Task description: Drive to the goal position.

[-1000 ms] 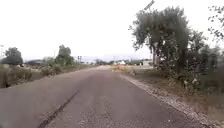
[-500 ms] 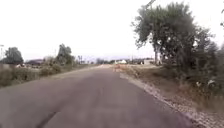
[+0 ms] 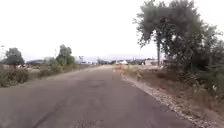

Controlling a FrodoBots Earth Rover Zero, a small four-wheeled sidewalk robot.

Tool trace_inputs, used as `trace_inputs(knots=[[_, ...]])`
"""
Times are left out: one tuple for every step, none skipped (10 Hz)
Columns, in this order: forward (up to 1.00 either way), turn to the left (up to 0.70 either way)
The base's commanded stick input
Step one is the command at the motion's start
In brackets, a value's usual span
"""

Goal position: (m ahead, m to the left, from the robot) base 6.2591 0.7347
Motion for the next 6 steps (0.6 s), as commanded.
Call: trace_inputs(knots=[[1.0, 0.0], [1.0, 0.0], [1.0, 0.0], [1.0, 0.0], [1.0, 0.0], [1.0, 0.0]])
